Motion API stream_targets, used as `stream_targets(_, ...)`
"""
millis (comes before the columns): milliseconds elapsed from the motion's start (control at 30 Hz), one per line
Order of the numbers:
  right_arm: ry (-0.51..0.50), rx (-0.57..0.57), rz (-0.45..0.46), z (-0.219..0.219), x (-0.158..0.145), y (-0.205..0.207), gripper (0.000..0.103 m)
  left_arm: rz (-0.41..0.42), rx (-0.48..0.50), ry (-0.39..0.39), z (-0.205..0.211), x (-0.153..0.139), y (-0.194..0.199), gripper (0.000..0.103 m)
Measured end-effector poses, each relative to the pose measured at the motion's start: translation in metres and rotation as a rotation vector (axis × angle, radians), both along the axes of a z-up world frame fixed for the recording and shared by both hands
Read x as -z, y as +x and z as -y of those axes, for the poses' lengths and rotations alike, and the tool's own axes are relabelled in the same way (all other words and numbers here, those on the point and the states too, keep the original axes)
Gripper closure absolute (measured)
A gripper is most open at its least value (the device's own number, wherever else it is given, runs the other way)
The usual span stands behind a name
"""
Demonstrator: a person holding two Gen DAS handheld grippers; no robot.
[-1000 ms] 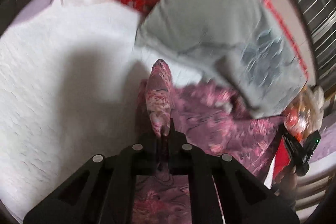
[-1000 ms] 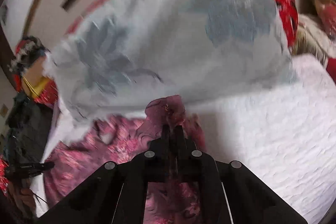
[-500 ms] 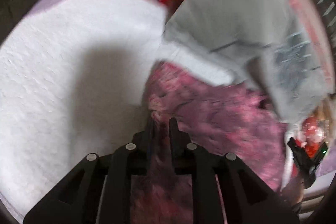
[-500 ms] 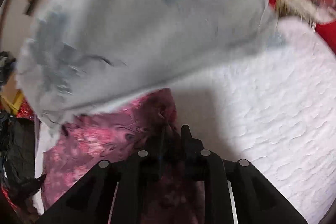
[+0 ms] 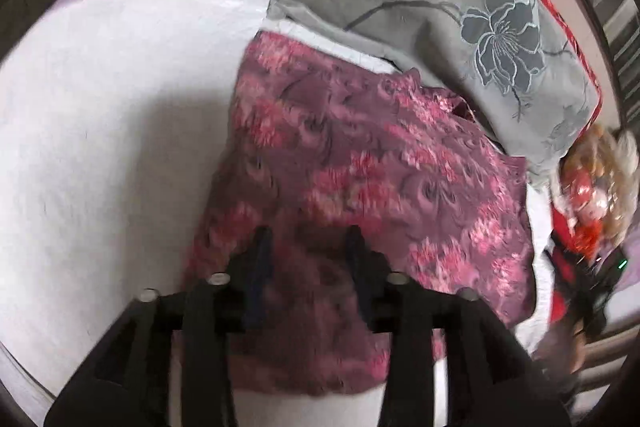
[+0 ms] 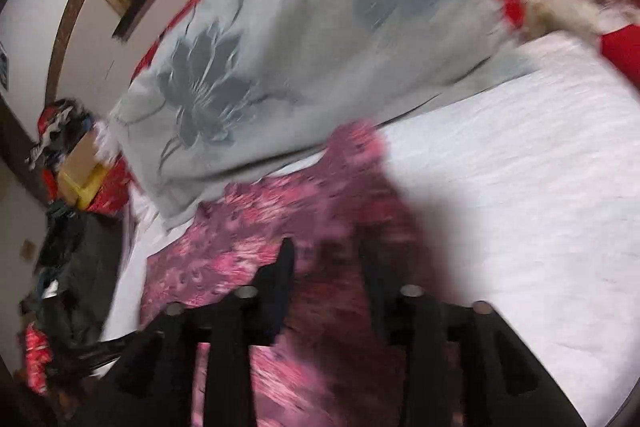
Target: Fold small clothes
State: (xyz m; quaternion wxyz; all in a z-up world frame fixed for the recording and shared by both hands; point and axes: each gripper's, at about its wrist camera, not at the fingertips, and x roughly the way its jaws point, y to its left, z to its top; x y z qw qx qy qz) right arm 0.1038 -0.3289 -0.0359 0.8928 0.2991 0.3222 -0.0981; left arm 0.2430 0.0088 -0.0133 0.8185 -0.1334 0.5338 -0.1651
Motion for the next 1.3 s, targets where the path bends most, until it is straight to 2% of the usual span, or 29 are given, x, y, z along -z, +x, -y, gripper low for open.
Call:
stream_targets(67,0.047,0.057,-0.069,0.012,0.02,-0.013,0.04,-0.037,0.0,0.026,0.007,0.016,-0.006,0.058)
stream_targets(100,0.094,0.06,-0.107,0.018,0.031,-0.014,0.042,-0.045,0.005,0.044,0.011,0.02,-0.01,0.058)
stream_targets(133,0.167,0.032,-0.134,0.021,0.045,-0.017,0.051,-0.029,0.01,0.066,0.013,0.021,-0.014,0.057)
stream_targets(167,0.197,-0.005,-0.102,0.022,0.044,-0.02,0.094,-0.005,0.021,0.093,0.016,0.018,-0.017,0.055)
stream_targets(200,0.195,-0.023,-0.065,0.019,0.039,-0.024,0.099,0.0,0.03,0.112,0.019,0.016,-0.021,0.054)
stream_targets(267,0.156,-0.005,0.063,0.018,0.019,-0.044,0.099,-0.006,0.031,0.126,0.019,0.016,-0.023,0.051)
stream_targets(300,0.157,0.016,0.077,0.02,0.018,-0.05,0.1,-0.009,0.03,0.131,0.019,0.019,-0.023,0.049)
stream_targets(433,0.146,-0.009,-0.141,0.026,0.052,-0.043,0.099,-0.017,0.035,0.156,0.016,0.021,-0.024,0.048)
stream_targets(467,0.136,-0.005,-0.131,0.026,0.05,-0.047,0.098,-0.016,0.039,0.164,0.017,0.017,-0.026,0.048)
stream_targets(500,0.121,0.013,-0.124,0.026,0.044,-0.049,0.091,-0.008,0.037,0.158,0.017,0.011,-0.027,0.048)
stream_targets(567,0.102,0.052,-0.059,0.032,0.024,-0.052,0.091,0.027,0.038,0.082,0.016,-0.003,-0.028,0.048)
stream_targets(633,0.098,0.046,0.015,0.034,0.009,-0.041,0.086,0.064,0.04,0.035,0.023,-0.018,-0.024,0.048)
stream_targets(667,0.092,0.032,0.027,0.032,0.003,-0.029,0.082,0.086,0.035,0.03,0.029,-0.024,-0.019,0.046)
stream_targets(733,0.066,-0.005,0.029,0.027,-0.008,-0.003,0.08,0.113,0.014,0.048,0.037,-0.026,-0.008,0.044)
stream_targets(900,0.038,-0.032,0.065,0.013,-0.015,0.051,0.08,0.058,-0.03,0.082,0.049,0.006,0.026,0.044)
stream_targets(967,0.045,-0.018,0.029,0.01,0.0,0.073,0.077,0.035,-0.033,0.088,0.048,0.022,0.035,0.03)
stream_targets(1000,0.046,-0.015,-0.03,0.01,0.015,0.083,0.067,0.058,-0.031,0.094,0.047,0.022,0.035,0.026)
stream_targets(1033,0.042,-0.025,-0.14,0.013,0.037,0.095,0.066,0.084,-0.021,0.121,0.048,0.022,0.035,0.022)
stream_targets(1100,-0.021,-0.009,-0.092,0.008,0.032,0.091,0.067,0.102,0.009,0.152,0.052,0.02,0.034,0.021)
stream_targets(1167,-0.05,-0.004,-0.147,0.004,0.022,0.092,0.065,0.095,0.003,0.125,0.046,0.01,0.036,0.022)
stream_targets(1267,-0.069,-0.001,-0.024,-0.005,-0.002,0.073,0.065,0.126,-0.059,0.022,0.027,-0.007,0.035,0.022)
stream_targets(1300,-0.075,0.004,0.002,-0.008,-0.006,0.067,0.063,0.131,-0.069,0.034,0.026,-0.006,0.036,0.022)
